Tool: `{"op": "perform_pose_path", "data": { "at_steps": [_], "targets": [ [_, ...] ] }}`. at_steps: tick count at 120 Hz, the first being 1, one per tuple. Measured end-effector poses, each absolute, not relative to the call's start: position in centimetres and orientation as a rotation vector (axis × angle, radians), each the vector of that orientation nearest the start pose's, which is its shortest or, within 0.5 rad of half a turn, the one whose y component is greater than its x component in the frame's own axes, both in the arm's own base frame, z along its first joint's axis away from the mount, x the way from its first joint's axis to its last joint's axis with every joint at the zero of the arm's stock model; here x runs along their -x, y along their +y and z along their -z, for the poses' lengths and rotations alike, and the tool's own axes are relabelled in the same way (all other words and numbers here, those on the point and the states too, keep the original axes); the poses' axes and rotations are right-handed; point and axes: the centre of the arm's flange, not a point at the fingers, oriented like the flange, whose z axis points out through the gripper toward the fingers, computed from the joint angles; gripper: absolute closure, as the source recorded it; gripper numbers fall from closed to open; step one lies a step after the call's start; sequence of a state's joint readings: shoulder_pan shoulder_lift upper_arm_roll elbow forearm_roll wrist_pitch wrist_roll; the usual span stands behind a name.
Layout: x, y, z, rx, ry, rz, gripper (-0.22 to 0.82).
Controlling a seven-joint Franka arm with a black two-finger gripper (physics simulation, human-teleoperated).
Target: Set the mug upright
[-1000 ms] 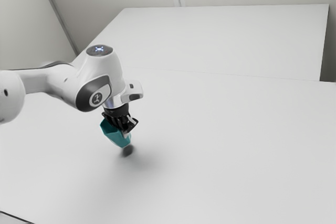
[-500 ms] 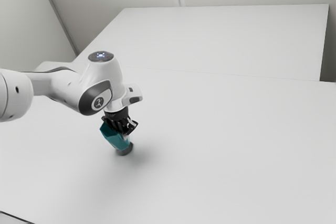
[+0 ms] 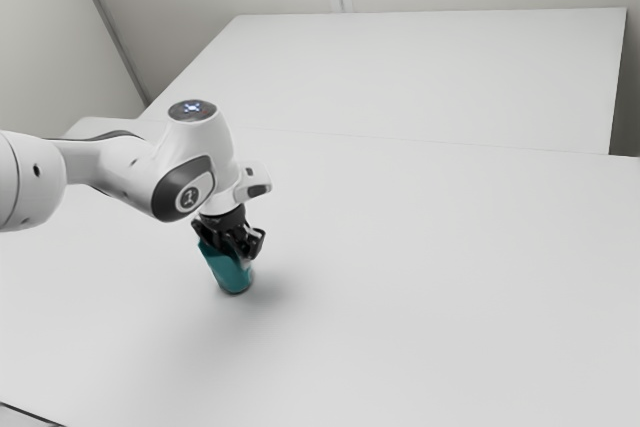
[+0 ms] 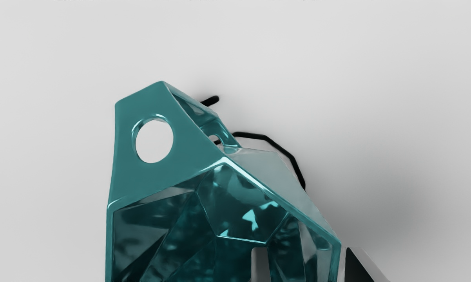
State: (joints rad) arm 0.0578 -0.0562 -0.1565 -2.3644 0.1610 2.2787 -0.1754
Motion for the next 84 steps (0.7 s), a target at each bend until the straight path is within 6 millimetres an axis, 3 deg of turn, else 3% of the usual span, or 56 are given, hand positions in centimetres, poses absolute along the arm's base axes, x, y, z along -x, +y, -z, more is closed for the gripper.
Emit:
{"op": "perform_pose_path", "data": {
  "at_steps": [14,31,64,84],
  "targets": [
    [-48.7,-4.3,-35.3,3.014,0.029,0.0,0.28],
    [-48.6,-4.5,-37.0,3.013,0.025,0.049,0.16],
    [-48.4,-5.1,-40.3,3.016,0.014,0.078,0.06],
    [-49.7,-5.4,-44.1,3.038,-0.026,0.061,0.04]
  ]
}}
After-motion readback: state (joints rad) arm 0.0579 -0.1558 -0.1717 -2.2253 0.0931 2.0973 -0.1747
